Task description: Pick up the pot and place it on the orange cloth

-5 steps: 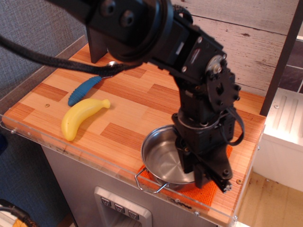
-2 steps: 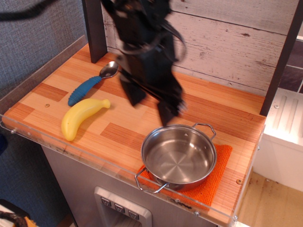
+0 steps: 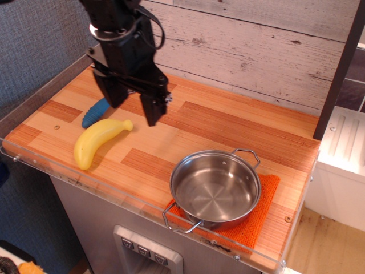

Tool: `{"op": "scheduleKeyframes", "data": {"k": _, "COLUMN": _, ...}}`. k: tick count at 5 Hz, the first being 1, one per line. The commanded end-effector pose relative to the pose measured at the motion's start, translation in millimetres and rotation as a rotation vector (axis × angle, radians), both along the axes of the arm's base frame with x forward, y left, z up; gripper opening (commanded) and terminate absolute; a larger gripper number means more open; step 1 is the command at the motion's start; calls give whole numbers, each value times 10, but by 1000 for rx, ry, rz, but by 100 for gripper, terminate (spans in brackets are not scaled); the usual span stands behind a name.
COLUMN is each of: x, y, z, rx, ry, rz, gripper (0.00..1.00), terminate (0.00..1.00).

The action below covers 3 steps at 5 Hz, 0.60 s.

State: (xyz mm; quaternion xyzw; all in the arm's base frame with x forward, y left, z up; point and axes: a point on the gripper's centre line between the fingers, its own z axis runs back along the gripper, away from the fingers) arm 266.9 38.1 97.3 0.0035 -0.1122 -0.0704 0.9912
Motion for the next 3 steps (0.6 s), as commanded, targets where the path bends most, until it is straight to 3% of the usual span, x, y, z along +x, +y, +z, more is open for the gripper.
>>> {"op": "scheduleKeyframes", "data": {"k": 1, "x": -71, "y": 143, "z": 38, "rx": -14, "ry": 44, "rz": -21, "gripper": 100, "terminate": 0}}
{"op": "scheduleKeyframes", "data": {"k": 2, "x": -71, "y": 143, "z": 38, "rx": -14, "ry": 44, "rz": -21, "gripper": 100, "terminate": 0}}
{"op": "scheduleKeyframes", "data": {"k": 3, "x": -71, "y": 143, "z": 38, "rx": -14, "ry": 44, "rz": -21, "gripper": 100, "terminate": 100}}
